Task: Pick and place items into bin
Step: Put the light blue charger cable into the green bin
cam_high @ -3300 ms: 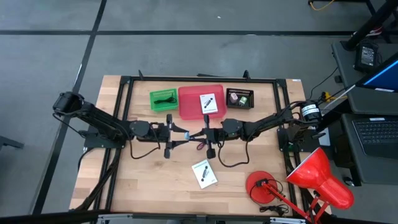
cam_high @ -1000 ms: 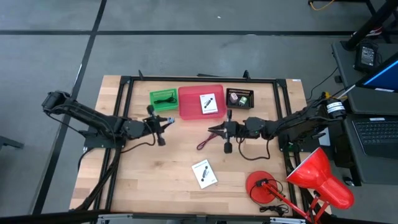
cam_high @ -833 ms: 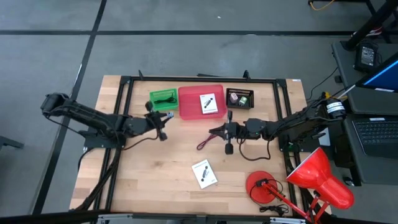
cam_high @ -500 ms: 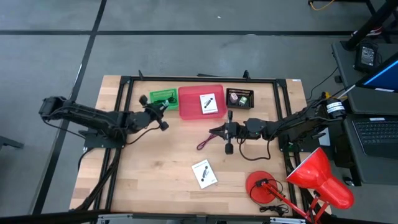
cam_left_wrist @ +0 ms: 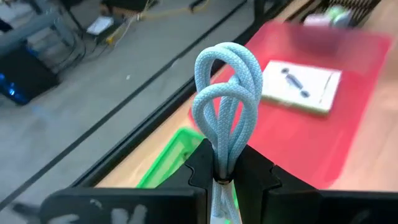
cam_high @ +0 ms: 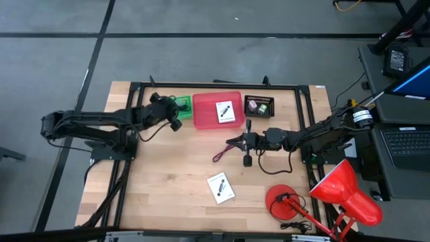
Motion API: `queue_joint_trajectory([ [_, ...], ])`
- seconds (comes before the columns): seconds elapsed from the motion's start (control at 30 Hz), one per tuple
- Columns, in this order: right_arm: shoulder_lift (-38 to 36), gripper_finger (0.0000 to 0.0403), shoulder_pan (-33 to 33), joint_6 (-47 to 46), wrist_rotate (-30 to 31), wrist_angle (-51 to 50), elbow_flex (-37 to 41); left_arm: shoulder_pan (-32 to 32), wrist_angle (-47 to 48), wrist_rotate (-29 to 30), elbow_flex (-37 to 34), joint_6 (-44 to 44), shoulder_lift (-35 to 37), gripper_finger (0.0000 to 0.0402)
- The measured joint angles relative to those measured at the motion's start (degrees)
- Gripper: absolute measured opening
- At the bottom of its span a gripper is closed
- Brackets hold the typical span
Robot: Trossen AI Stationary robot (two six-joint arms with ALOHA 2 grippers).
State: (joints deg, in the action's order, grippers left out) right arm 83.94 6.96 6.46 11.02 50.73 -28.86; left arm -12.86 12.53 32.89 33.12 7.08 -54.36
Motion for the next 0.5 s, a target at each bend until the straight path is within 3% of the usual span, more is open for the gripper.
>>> queue_joint_trajectory([
  [0.23, 0.0, 0.0002, -0.2, 0.1, -0.1, -1.2, 0.0, -7.0, 8.3, -6.2, 4.1, -0.3, -2.0, 0.0034],
  [0.5, 0.0, 0.0002, -1.0, 0.0, -0.1, -2.6, 0.0, -12.1, 15.8, -11.0, 12.6, -5.3, -10.3, 0.0034],
])
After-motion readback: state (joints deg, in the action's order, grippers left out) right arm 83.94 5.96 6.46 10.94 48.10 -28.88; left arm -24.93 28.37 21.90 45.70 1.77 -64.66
